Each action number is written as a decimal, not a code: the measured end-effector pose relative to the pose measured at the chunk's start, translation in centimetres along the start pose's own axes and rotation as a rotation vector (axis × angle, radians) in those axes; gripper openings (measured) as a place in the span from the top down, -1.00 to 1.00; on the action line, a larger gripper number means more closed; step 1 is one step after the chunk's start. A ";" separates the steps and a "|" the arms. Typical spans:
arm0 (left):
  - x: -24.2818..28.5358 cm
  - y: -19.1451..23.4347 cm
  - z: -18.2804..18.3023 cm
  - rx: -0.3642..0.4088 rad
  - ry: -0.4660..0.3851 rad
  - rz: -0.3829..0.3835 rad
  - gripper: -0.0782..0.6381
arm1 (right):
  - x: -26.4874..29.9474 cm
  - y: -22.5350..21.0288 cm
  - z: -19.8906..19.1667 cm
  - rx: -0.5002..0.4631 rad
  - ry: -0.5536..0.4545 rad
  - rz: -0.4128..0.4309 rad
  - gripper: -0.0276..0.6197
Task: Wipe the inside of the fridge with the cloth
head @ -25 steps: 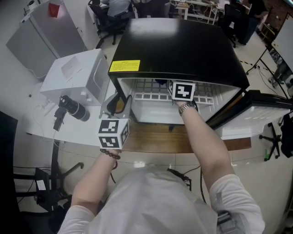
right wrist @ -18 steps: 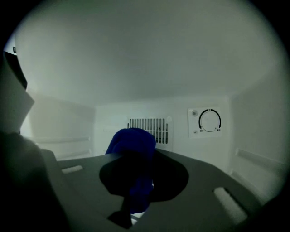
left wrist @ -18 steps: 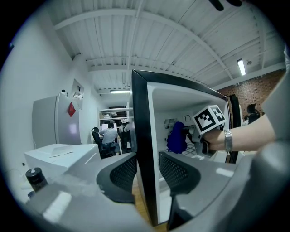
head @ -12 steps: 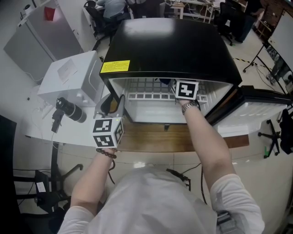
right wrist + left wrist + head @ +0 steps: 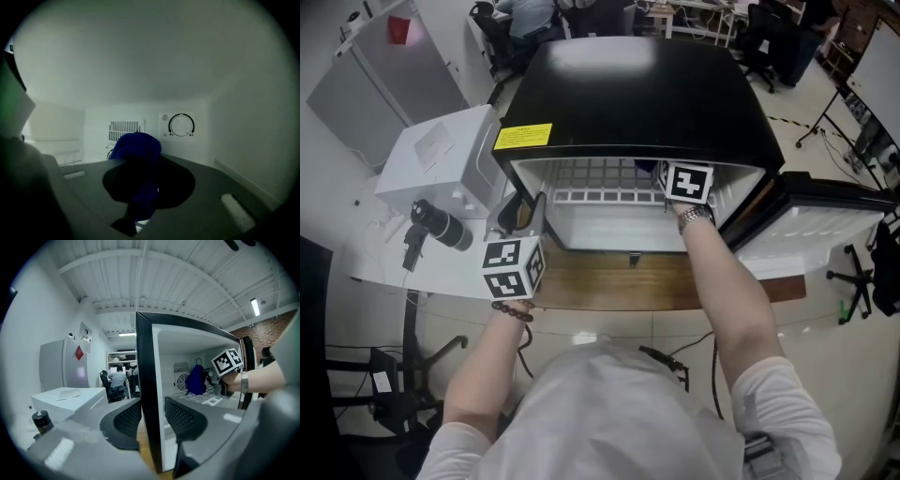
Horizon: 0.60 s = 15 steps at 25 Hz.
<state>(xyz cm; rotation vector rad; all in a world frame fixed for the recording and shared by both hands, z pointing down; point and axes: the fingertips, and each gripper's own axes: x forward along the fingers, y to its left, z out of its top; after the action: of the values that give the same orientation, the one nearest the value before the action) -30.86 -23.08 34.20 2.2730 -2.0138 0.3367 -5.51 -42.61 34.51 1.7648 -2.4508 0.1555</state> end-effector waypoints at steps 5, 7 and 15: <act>0.1 0.1 0.0 -0.005 0.004 0.017 0.36 | -0.4 -1.6 -0.2 0.000 0.009 -0.026 0.78; 0.1 0.1 0.0 -0.005 0.007 0.021 0.36 | -0.5 -2.1 -0.2 -0.004 0.012 -0.038 0.78; 0.1 0.1 0.0 -0.008 0.014 0.041 0.36 | -1.4 -3.6 -0.3 -0.014 0.018 -0.088 0.78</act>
<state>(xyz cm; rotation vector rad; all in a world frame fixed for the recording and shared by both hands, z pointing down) -30.94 -23.14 34.18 2.2206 -2.0533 0.3461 -1.71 -42.42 34.63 1.8527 -2.3517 0.1447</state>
